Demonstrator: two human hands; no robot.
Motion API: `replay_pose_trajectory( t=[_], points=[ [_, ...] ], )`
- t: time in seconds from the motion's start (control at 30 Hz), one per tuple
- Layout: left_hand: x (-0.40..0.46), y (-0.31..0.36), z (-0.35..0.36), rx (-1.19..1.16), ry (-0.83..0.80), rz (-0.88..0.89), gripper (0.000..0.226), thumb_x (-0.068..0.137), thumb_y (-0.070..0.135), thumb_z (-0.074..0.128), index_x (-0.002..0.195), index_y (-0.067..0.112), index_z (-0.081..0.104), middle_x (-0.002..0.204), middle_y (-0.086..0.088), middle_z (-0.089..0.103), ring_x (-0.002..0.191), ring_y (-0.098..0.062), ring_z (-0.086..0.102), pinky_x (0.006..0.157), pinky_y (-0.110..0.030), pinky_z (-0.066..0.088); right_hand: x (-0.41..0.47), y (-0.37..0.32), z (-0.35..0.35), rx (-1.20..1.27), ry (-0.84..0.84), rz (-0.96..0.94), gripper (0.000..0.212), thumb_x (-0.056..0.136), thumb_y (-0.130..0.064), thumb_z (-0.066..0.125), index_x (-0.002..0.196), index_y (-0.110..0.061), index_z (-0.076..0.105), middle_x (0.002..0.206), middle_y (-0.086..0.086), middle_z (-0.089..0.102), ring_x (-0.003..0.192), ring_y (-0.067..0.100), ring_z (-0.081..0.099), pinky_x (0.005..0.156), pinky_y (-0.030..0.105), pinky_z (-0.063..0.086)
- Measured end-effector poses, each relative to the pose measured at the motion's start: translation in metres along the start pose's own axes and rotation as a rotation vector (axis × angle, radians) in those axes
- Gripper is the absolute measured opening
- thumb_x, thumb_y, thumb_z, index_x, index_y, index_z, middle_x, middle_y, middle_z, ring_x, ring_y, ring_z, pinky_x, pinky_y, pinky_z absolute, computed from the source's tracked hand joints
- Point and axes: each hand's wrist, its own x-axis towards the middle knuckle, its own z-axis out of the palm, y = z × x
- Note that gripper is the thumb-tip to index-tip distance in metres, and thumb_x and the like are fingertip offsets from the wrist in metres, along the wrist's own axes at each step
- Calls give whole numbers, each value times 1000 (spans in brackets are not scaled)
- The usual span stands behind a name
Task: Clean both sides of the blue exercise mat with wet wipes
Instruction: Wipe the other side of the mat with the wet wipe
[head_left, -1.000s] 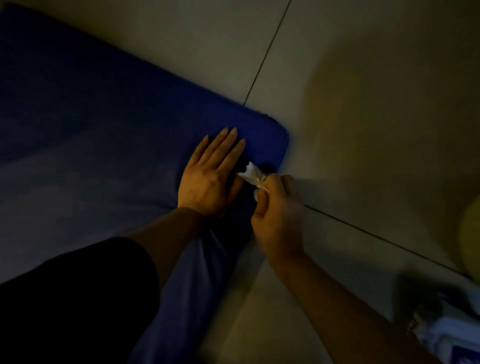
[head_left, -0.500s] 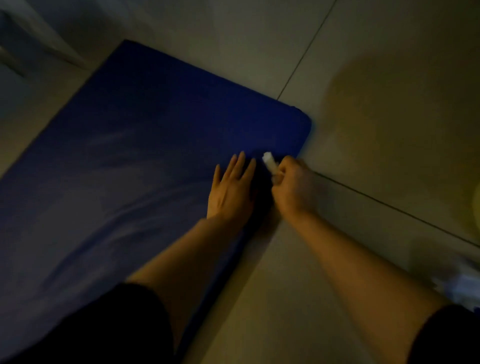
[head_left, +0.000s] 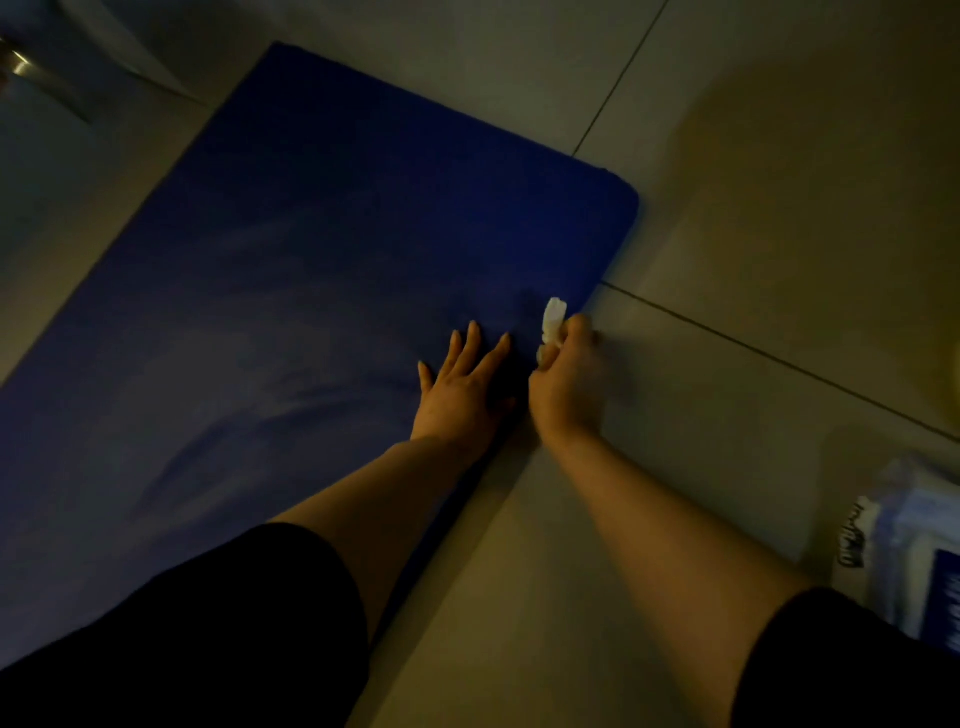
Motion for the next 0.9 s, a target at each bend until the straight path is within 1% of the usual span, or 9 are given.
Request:
replay_pose_trajectory(
  t=[0.17, 0.27, 0.37, 0.43, 0.53, 0.6, 0.67, 0.77, 0.9],
  points=[
    [2, -3, -6, -232, 76, 2, 57, 102, 6, 36, 152, 30, 21, 162, 0, 4, 148, -17, -5, 118, -53, -7, -35, 8, 12, 337, -98, 118, 29, 86, 1, 53, 114, -6, 56, 109, 12, 62, 100, 25, 59, 87, 32, 45],
    [3, -2, -7, -318, 116, -19, 60, 100, 0, 32, 151, 30, 25, 162, -3, 10, 149, -19, 0, 117, -55, -6, -23, -2, 0, 694, -117, 288, 13, 94, -7, 50, 99, -14, 60, 86, 5, 62, 72, 14, 58, 67, 27, 49],
    [3, 10, -17, -319, 63, -60, 63, 99, -1, 31, 151, 33, 24, 162, -4, 9, 149, -23, 2, 117, -57, -7, -10, -18, -18, 937, -134, 398, 26, 93, 4, 44, 82, -13, 61, 66, 1, 60, 55, 9, 49, 48, 17, 39],
    [4, 11, -25, -287, -26, -74, 64, 98, -1, 31, 151, 34, 23, 162, -5, 5, 149, -26, 3, 117, -58, -4, -7, -26, -30, 1039, -125, 469, 30, 91, 9, 41, 76, -7, 62, 65, 5, 60, 56, 12, 49, 47, 16, 38],
    [-1, 18, -47, -414, -28, -128, 43, 102, 16, 37, 142, 29, 45, 154, -8, 35, 138, -27, 36, 113, -49, 28, -9, -41, -40, 1195, -82, 582, 26, 88, 9, 39, 74, -1, 58, 71, 12, 59, 66, 20, 55, 54, 20, 44],
    [-14, 34, -65, -738, 34, -134, 25, 100, 21, 46, 107, 20, 69, 114, -11, 65, 103, -25, 60, 92, -45, 47, -16, -55, -47, 1344, -48, 641, 21, 83, 9, 39, 71, 3, 55, 71, 16, 56, 70, 27, 57, 58, 26, 50],
    [-27, 51, -82, -1070, 4, -190, 27, 96, 13, 51, 75, 19, 67, 87, -12, 64, 82, -25, 60, 86, -49, 53, -27, -70, -55, 1415, -41, 634, 21, 83, 8, 41, 69, 1, 55, 65, 13, 58, 65, 25, 58, 56, 28, 50],
    [-43, 70, -106, -1216, 19, -257, 26, 90, -3, 54, 82, 19, 67, 89, -11, 69, 87, -27, 67, 85, -44, 57, -44, -98, -81, 1331, -50, 574, 18, 90, 2, 48, 75, 2, 59, 65, 12, 61, 63, 21, 61, 59, 27, 51],
    [-81, 110, -159, -1138, 31, -224, 24, 86, -4, 61, 85, 18, 72, 96, -10, 70, 89, -25, 69, 82, -39, 58, -63, -140, -147, 1389, 74, 555, 21, 88, 6, 52, 71, -2, 60, 66, 8, 61, 70, 19, 60, 73, 28, 51]
  ],
)
